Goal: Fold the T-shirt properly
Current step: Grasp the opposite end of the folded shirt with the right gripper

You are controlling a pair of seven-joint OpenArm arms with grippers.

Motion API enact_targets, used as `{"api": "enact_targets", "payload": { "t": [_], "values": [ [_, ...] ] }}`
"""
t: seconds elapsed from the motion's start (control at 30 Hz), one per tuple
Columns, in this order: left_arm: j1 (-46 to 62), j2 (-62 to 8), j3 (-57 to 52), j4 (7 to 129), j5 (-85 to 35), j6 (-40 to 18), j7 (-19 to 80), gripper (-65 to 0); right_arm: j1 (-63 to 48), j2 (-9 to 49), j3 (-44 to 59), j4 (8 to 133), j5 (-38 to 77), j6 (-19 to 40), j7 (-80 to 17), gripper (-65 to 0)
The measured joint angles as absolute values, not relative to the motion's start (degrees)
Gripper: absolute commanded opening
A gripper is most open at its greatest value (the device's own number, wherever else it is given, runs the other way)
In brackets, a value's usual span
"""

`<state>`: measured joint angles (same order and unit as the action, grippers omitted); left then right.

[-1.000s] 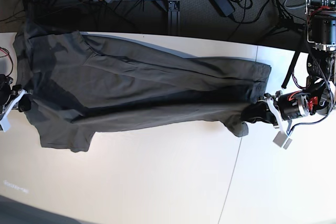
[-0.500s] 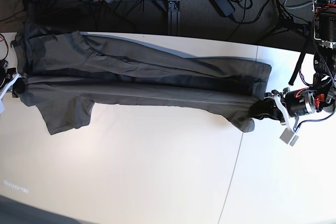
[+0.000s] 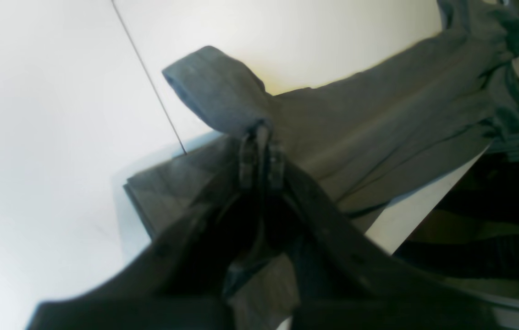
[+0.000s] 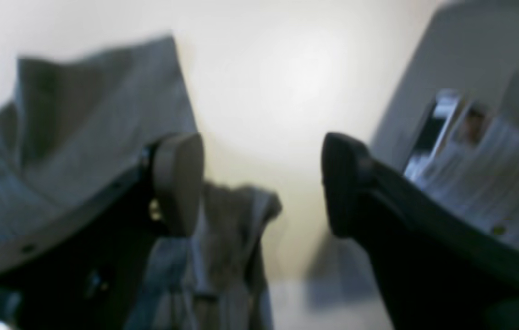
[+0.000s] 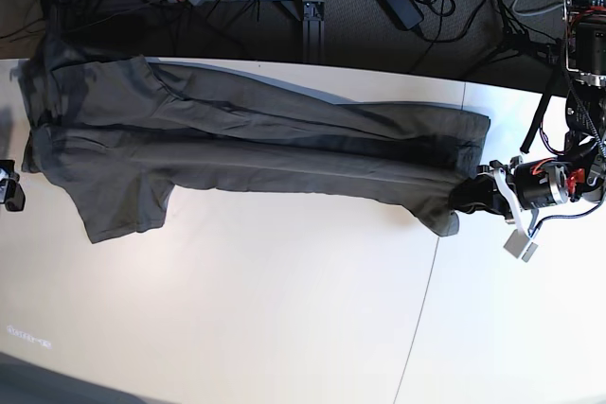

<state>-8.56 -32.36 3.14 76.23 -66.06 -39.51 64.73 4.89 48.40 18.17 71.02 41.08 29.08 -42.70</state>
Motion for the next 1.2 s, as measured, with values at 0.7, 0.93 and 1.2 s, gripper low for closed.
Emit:
{"api": "enact_targets", "payload": {
  "t": [0.7,0.93,1.2],
  "values": [
    [-8.4,-32.4,3.1,76.4,-66.5,-39.5,65.2,-65.0,25.1,30.6,14.2,41.0,34.2,29.2,-39.2,-24.9],
    [-8.4,-32.4,3.1,76.4,-66.5,-39.5,65.1,-65.0,26.1,30.3,3.8,41.4,35.1,29.1,-39.2,-24.9],
    [-8.4,-32.4,3.1,76.4,-66.5,-39.5,64.7,-65.0,26.3,30.3,-1.8,41.7,33.4,29.1,-38.8,-55.0]
  ]
}}
